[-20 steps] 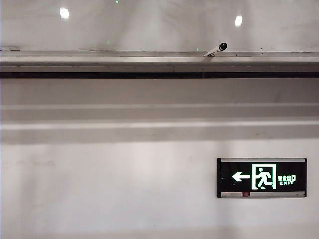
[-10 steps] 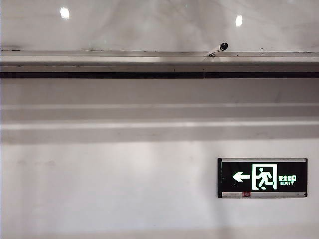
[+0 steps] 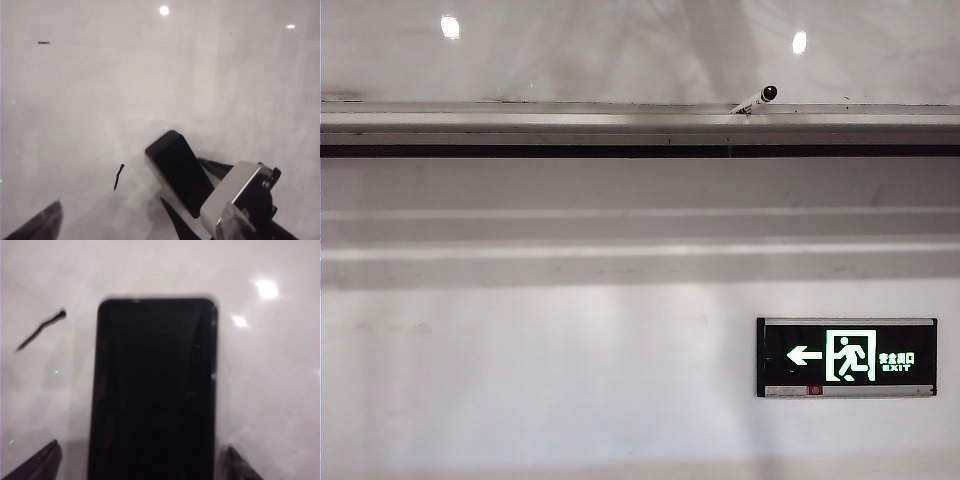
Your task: Wipe the whiteboard clean using the black magnetic whiteboard eraser attached to the whiteboard.
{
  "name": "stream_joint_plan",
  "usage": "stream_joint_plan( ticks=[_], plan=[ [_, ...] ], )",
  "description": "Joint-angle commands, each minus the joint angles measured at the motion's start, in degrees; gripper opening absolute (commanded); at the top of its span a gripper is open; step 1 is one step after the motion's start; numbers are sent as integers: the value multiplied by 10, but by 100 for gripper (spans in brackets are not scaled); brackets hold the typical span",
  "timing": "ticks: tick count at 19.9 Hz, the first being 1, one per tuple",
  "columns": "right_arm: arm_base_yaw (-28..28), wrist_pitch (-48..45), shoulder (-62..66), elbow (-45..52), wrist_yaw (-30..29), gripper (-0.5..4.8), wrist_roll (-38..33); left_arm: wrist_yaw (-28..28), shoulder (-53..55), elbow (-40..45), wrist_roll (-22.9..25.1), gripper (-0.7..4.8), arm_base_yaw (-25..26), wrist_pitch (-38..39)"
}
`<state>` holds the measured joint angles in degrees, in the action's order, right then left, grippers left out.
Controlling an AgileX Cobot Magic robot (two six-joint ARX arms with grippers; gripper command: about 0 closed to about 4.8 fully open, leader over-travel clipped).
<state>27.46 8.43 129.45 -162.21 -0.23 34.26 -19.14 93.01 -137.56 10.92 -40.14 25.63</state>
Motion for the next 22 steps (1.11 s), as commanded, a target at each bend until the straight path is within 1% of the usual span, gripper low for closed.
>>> stream_joint_plan(
  ticks=[1,2,3,4,5,6,8,9,11,13,15,17,19,22],
  plan=[
    [-1,-8,-1,0,40,328,-4,-1,-2,-2,2,429,0,-5],
    [-1,-7,1,0,44,263,-4,-1,-2,-2,2,429,0,-7],
    [-1,-6,4,0,44,212,-4,-1,-2,-2,2,429,0,-9],
    [-1,-6,10,0,44,197,-4,-1,-2,-2,2,429,0,-10],
    [-1,-6,16,0,40,196,-4,-1,-2,-2,2,429,0,-10],
    [0,-9,20,0,20,196,-4,-1,-2,-2,2,429,0,-10],
    [15,-24,24,0,12,196,-1,-1,-2,-2,2,429,0,-9],
    [30,-28,26,0,-5,196,10,0,-2,-2,2,429,0,-9],
    [39,-27,33,0,-32,196,17,1,-2,-2,2,429,0,-9],
    [49,-31,47,0,-33,196,20,0,-2,-2,2,429,0,-9],
    [50,-36,53,0,-12,196,20,0,-2,-2,2,429,0,-8],
    [49,-64,53,-1,40,196,20,1,-2,-2,2,429,0,-8],
    [49,-111,52,-2,82,196,24,1,-2,-2,2,429,0,-9],
    [49,-111,51,-2,78,197,33,0,-2,-2,2,429,0,-9]
  ],
)
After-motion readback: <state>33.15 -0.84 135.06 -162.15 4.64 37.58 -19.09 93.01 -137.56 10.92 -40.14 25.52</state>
